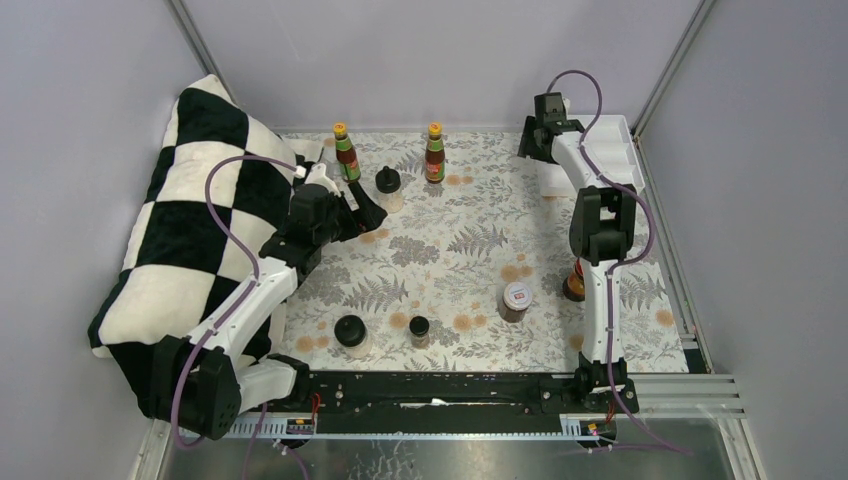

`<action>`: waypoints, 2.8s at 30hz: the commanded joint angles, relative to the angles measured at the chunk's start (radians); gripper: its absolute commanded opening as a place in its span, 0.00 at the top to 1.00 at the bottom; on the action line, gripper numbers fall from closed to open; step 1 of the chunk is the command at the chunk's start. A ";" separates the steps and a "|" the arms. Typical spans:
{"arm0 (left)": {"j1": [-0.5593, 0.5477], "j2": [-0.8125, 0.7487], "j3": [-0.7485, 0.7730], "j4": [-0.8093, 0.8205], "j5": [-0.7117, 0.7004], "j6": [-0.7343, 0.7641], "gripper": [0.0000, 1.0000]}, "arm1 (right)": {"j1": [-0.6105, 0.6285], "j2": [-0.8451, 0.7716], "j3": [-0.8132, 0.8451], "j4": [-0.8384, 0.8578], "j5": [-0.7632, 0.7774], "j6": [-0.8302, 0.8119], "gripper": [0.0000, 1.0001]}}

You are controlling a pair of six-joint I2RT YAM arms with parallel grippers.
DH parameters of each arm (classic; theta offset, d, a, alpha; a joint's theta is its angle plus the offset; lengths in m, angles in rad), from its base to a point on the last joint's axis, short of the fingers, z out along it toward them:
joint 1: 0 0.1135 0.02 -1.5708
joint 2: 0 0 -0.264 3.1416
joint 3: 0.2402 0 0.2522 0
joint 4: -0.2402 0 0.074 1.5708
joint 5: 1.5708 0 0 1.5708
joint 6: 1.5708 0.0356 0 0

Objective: Organize the condiment bottles
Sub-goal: Move the storage box to the center of the board.

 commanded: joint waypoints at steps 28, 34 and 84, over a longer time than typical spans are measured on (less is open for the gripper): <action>-0.017 -0.053 0.022 -0.018 -0.023 0.008 0.10 | -0.059 0.081 -0.032 0.037 -0.173 -0.014 0.73; -0.022 -0.073 0.015 -0.035 -0.035 0.009 0.10 | 0.012 0.020 -0.119 0.048 -0.154 -0.015 0.82; -0.031 -0.202 0.014 -0.115 -0.046 -0.015 0.10 | 0.487 -0.385 -0.796 0.228 0.038 0.183 0.97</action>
